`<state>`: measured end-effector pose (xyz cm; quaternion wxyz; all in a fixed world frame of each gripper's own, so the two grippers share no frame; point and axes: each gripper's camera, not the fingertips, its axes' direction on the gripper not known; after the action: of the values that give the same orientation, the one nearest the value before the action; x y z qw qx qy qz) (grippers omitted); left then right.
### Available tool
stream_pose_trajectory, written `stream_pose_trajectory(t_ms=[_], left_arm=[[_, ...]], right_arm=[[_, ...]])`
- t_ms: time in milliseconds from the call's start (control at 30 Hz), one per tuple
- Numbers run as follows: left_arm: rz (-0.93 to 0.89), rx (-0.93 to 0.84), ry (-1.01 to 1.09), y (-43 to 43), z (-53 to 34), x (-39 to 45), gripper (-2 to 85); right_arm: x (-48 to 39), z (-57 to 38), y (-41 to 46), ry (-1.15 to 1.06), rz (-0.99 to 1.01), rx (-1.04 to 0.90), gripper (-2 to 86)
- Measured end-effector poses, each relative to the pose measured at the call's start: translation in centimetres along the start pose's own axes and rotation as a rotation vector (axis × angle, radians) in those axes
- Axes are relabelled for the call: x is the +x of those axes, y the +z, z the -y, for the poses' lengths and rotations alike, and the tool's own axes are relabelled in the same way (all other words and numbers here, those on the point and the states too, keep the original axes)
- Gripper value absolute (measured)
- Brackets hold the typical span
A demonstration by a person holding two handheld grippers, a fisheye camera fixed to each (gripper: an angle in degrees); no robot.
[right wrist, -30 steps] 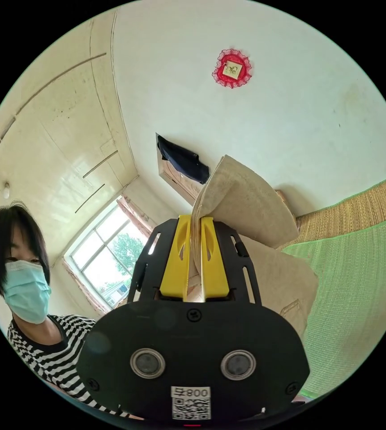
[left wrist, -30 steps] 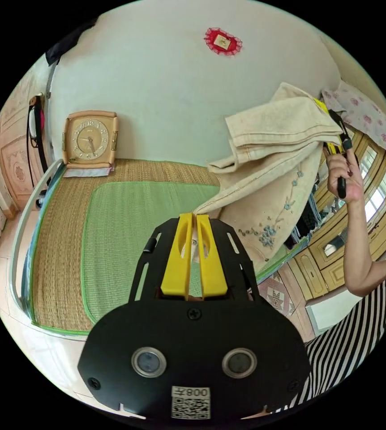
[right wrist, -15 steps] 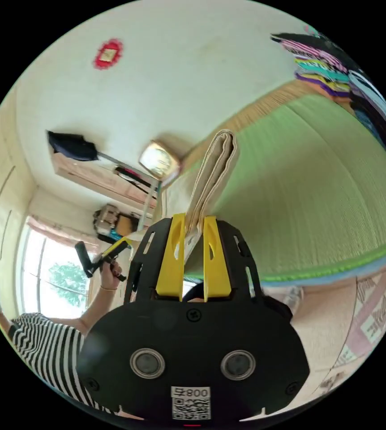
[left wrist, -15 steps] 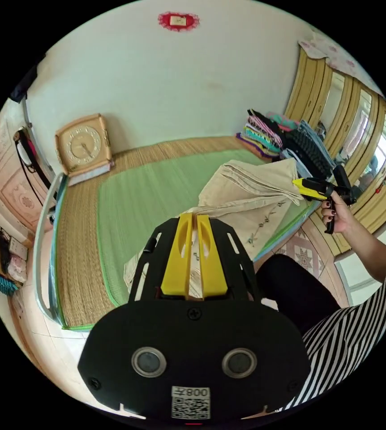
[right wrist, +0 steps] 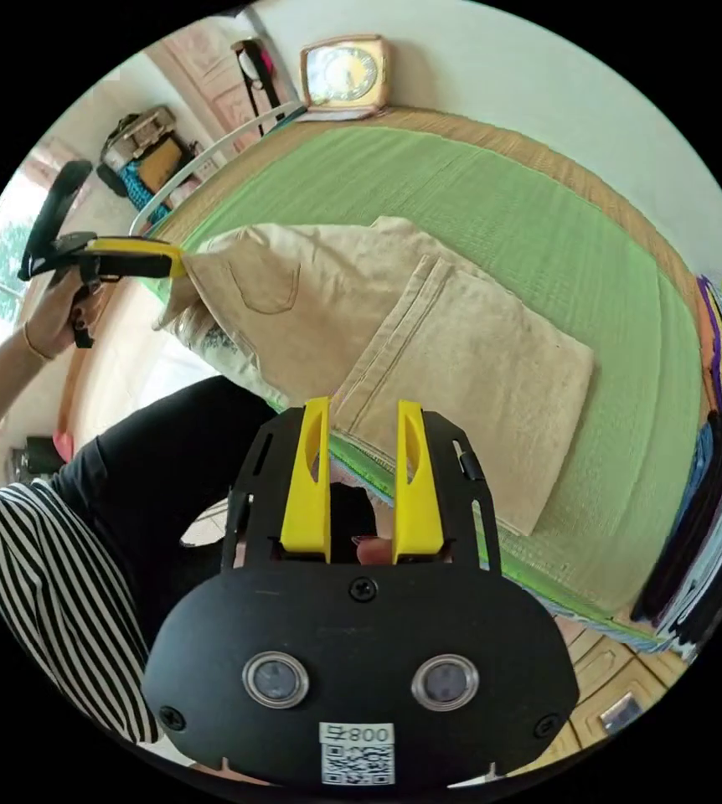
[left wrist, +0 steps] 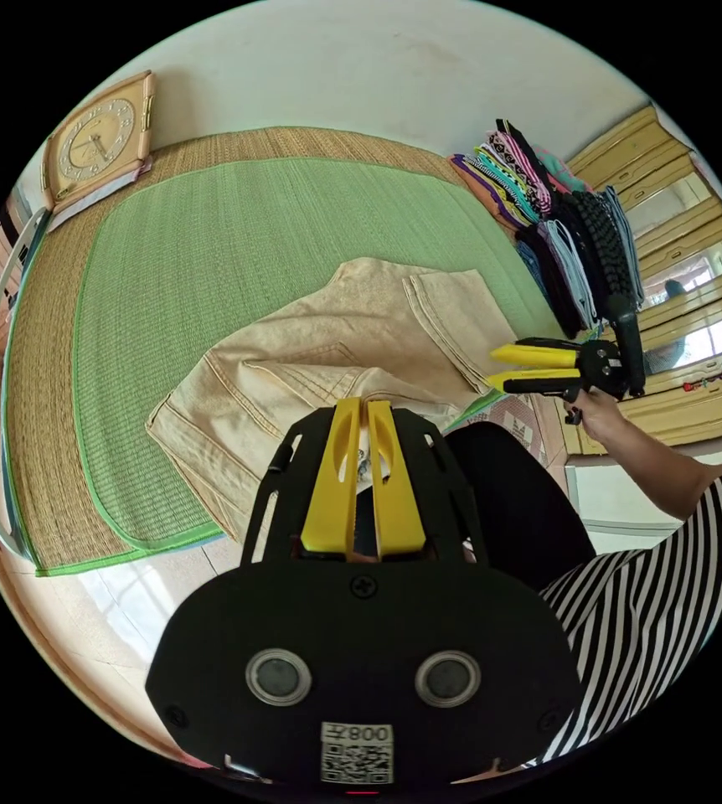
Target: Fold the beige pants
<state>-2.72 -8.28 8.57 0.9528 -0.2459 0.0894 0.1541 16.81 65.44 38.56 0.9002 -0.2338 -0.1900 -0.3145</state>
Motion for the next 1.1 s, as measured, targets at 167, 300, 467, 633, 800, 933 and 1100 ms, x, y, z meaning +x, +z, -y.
stream_pose_trajectory(t_ms=[167,300,467,633,800,933,1100], left_arm=[[-0.005,-0.025,-0.069,-0.1,0.2,-1.5,1.2],[0.024,0.008,-0.053,-0.4,-0.2,-2.4,1.2],[-0.006,0.067,-0.077,-0.7,-1.8,-4.3,1.2],[-0.006,0.12,-0.037,-3.0,-2.2,-5.9,1.2],[-0.025,0.248,-0.013,-6.9,-1.2,-7.7,1.2],[0.006,0.336,-0.02,-9.9,0.8,-10.6,1.2],[-0.001,0.301,-0.047,-8.8,1.0,-12.5,1.2]], right_arm=[[-2.5,3.8,1.3,-0.028,-0.031,-0.1,11.5],[-2.7,5.2,1.2,-0.002,-0.025,-0.091,8.6],[-2.1,5.4,-1.1,0.024,0.02,-0.006,1.9],[0.5,4.9,-7.7,0.101,-0.039,0.104,0.4],[7.5,2.9,-16.9,0.278,-0.177,0.234,0.3],[16.3,0.9,-21.8,0.508,-0.29,0.211,0.6],[21.0,-1.7,-17.0,0.683,-0.262,0.028,3.3]])
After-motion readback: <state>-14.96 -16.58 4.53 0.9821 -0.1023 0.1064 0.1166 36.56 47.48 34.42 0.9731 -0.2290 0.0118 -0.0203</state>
